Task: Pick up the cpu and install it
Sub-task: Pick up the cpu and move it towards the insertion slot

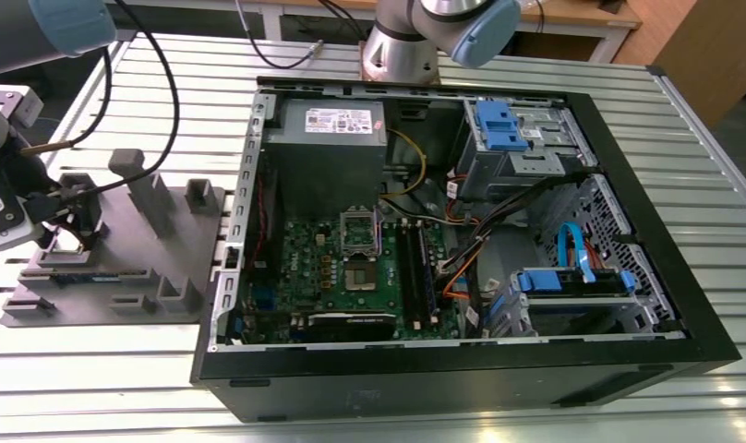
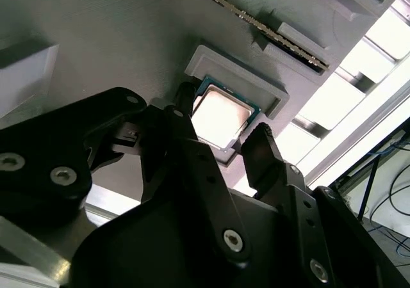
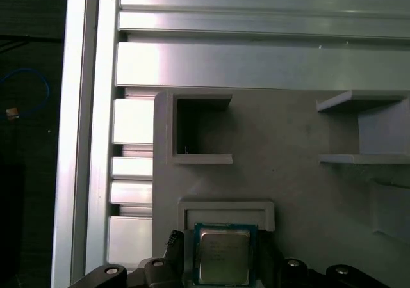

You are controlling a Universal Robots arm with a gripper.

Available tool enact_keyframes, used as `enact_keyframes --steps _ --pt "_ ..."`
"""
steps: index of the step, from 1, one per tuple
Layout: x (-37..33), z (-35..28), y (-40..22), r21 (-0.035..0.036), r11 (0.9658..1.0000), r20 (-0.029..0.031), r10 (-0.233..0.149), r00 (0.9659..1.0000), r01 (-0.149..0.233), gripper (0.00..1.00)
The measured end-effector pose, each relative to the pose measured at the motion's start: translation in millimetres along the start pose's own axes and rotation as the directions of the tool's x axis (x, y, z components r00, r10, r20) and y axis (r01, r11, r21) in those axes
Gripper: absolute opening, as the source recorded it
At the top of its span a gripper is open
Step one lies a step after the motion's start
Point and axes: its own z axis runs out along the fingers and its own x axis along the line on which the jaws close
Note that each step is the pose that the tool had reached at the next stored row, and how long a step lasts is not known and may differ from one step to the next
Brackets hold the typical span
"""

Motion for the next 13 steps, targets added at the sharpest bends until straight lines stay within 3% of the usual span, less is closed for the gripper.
enact_keyframes --steps 13 --pt "-1.5 -1.9 -0.1 0.0000 1.0000 0.0000 0.000 1.0000 0.000 0.57"
